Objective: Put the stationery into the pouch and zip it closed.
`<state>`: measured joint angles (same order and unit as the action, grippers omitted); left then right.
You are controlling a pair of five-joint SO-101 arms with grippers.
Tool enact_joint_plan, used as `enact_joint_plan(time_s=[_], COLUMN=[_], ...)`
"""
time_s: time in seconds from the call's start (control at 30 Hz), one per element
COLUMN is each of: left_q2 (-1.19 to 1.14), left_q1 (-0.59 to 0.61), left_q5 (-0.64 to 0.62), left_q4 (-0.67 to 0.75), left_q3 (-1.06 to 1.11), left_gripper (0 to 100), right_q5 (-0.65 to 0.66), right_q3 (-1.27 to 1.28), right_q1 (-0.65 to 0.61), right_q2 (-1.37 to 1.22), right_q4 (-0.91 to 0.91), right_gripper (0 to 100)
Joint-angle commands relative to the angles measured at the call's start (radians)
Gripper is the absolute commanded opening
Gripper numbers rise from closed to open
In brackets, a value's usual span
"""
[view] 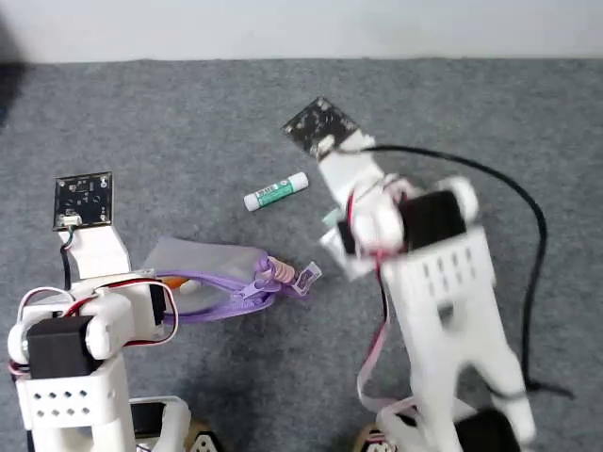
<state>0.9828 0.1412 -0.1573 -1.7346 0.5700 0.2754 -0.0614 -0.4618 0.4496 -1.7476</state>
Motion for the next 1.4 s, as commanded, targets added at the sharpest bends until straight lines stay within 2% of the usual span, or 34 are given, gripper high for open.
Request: enact_joint_plan(time_s=[0.0,0.23,0.37,0.5,0.7,1.0,1.27,1.37], left_q2=[0.002,0.002,0.002,0.002,0.002,0.002,0.002,0.002], left_q1=[0.002,-0.005,-0.005,-0.005,0.002,0.002,0.002,0.002], left_q5=[-0.009,-0.009,-0.009,-0.009,-0.009,-0.009,-0.009,-0.009], left_q4=[0.012,0.011,0.011,0.011,0.006,0.006,0.009,0.011], left_q3=[-0.022,-0.056,-0.054,-0.054,-0.054,-0.054,-0.031,-0.03], left_gripper=[1,1,1,1,1,1,1,1], right_q5=[-0.163,-0.356,-0.376,-0.373,-0.367,-0.262,-0.259,-0.199], right_q3=[0.008,0.009,0.031,0.163,0.416,0.816,0.961,0.956], right_q1=[-0.131,-0.441,-0.515,-0.564,-0.591,-0.591,-0.564,-0.53], right_q2=[0.171,0.312,0.311,0.328,0.423,0.575,0.591,0.591], right_q4=[0.035,0.249,0.348,0.493,0.72,1.069,1.119,1.101], right_gripper=[0.8,0.8,0.8,0.8,0.8,0.8,1.5,9.3])
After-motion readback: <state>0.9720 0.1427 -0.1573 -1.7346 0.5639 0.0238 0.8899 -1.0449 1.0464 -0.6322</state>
